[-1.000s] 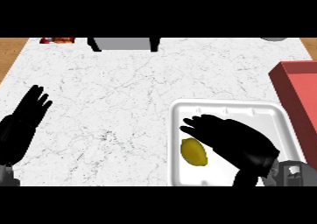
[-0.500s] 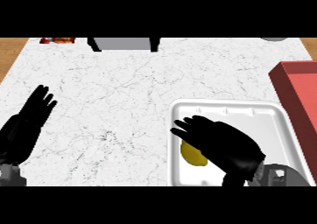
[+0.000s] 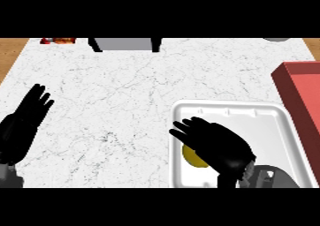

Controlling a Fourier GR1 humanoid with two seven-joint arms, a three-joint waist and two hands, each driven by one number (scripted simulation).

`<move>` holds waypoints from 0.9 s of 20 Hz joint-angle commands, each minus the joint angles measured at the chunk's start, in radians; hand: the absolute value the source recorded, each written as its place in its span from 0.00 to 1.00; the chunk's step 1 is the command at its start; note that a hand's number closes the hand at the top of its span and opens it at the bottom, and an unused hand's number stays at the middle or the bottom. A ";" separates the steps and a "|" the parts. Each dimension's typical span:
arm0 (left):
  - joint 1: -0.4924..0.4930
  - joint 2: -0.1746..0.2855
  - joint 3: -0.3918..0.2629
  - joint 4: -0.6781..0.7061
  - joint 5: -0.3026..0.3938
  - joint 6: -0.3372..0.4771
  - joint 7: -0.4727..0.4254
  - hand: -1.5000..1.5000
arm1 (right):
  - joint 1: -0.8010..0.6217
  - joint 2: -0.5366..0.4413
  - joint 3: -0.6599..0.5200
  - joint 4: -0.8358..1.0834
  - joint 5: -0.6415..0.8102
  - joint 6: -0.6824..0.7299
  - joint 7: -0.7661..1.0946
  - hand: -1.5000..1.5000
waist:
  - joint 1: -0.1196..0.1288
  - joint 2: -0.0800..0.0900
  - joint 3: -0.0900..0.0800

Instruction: Pick the lemon from the tray and place it in the cardboard box

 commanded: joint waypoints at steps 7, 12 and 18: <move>0.031 -0.025 0.023 -0.054 -0.015 -0.024 0.019 0.50 | 0.072 0.068 0.050 -0.035 0.126 0.048 0.049 0.00 | -0.001 -0.001 0.000; 0.039 -0.040 0.031 0.007 -0.047 -0.053 -0.042 0.50 | 0.019 0.029 -0.005 0.170 0.178 -0.066 -0.129 0.00 | 0.002 0.001 0.000; 0.024 -0.013 0.078 -0.075 -0.004 -0.063 0.065 0.50 | 0.012 0.091 0.018 0.252 0.247 -0.083 -0.129 0.00 | 0.002 0.000 0.000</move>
